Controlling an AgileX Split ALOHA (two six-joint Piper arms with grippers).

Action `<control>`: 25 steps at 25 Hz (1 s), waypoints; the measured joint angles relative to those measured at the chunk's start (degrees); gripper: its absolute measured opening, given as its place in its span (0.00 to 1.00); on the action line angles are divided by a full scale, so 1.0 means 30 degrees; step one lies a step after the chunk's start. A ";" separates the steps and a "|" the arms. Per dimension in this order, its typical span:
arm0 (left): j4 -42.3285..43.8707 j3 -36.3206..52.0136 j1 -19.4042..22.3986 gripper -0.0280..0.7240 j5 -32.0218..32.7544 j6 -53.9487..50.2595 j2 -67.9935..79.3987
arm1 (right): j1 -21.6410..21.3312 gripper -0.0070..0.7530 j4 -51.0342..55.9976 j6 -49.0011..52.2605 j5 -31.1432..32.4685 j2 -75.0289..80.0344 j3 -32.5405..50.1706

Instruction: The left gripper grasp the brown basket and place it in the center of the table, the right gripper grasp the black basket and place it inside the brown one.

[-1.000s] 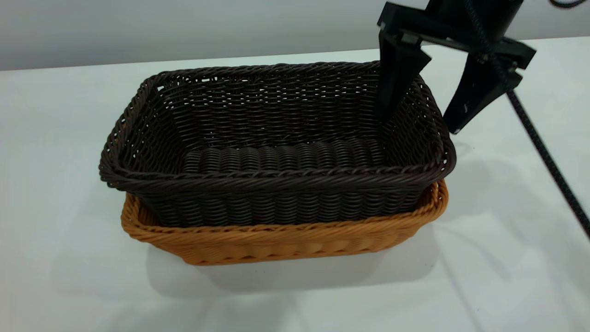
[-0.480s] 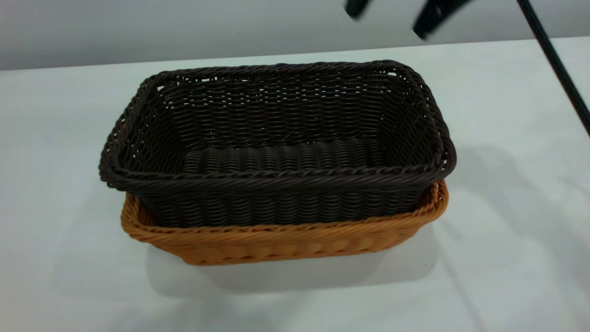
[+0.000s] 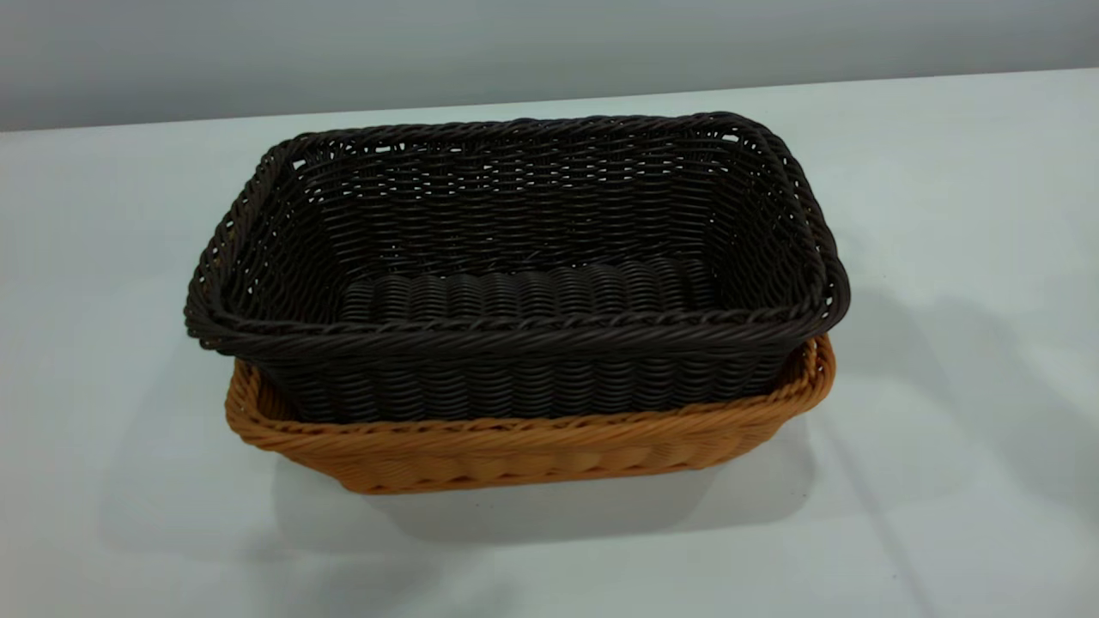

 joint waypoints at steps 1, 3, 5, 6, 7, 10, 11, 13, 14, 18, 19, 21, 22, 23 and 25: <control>0.0365 0.0000 0.0000 0.31 0.0337 -0.0565 -0.0311 | 0.0000 0.69 -0.0129 0.0000 0.0022 -0.0557 0.0000; 0.1248 0.0000 0.0000 0.20 0.1131 -0.1736 -0.1046 | 0.0000 0.55 -0.0129 0.0000 0.0021 -0.1710 0.0000; 0.2579 0.0000 0.0000 0.10 0.1804 -0.3243 -0.1887 | 0.0000 0.41 -0.0112 0.0000 0.0057 -0.2732 0.0000; 0.3229 0.0000 0.0000 0.07 0.2017 -0.3966 -0.2299 | 0.0000 0.33 -0.0112 0.0000 0.0057 -0.3287 0.0000; 0.4016 0.0000 0.0000 0.05 0.2237 -0.4898 -0.2643 | 0.0000 0.24 -0.0095 0.0005 0.0057 -0.3753 0.0000; 0.6558 0.0000 0.0000 0.04 0.3251 -0.7874 -0.3798 | 0.0000 0.06 -0.0086 0.0060 0.0057 -0.5418 0.0000; 0.7785 0.0000 0.0000 0.04 0.3592 -0.8837 -0.4263 | 0.0000 0.04 -0.0167 0.0153 0.0057 -0.5897 0.0000; 0.9939 0.0000 0.0000 0.04 0.4587 -1.1299 -0.4893 | 0.0000 0.02 -0.0570 0.0458 0.0057 -0.7123 0.0014; 1.0955 0.0000 0.0000 0.04 0.5031 -1.2572 -0.5243 | 0.0000 0.02 -0.0750 0.0550 0.0057 -0.7662 0.0014; 1.5530 0.0000 0.0000 0.04 0.7419 -1.7229 -0.6208 | 0.0017 0.02 -0.2066 0.0839 -0.0103 -1.0398 0.0038; 1.6542 0.0000 0.0000 0.04 0.8143 -1.8379 -0.6343 | 0.0018 0.02 -0.2428 0.0594 -0.0561 -1.1156 0.0075; 1.8096 0.0019 0.0000 0.04 0.9547 -2.0289 -0.6538 | 0.0018 0.02 -0.2845 -0.0130 -0.1508 -1.2736 0.0433; 1.8535 0.0034 0.0000 0.04 1.0135 -2.0877 -0.6643 | 0.0018 0.02 -0.2942 -0.0434 -0.1844 -1.3416 0.0754; 1.8990 0.0106 0.0000 0.04 1.0878 -2.1523 -0.6736 | 0.0018 0.02 -0.2942 -0.0662 -0.2220 -1.4253 0.1184; 1.9209 0.0430 0.0000 0.04 1.1674 -2.2086 -0.7078 | 0.0018 0.02 -0.2708 -0.0890 -0.2914 -1.5843 0.2209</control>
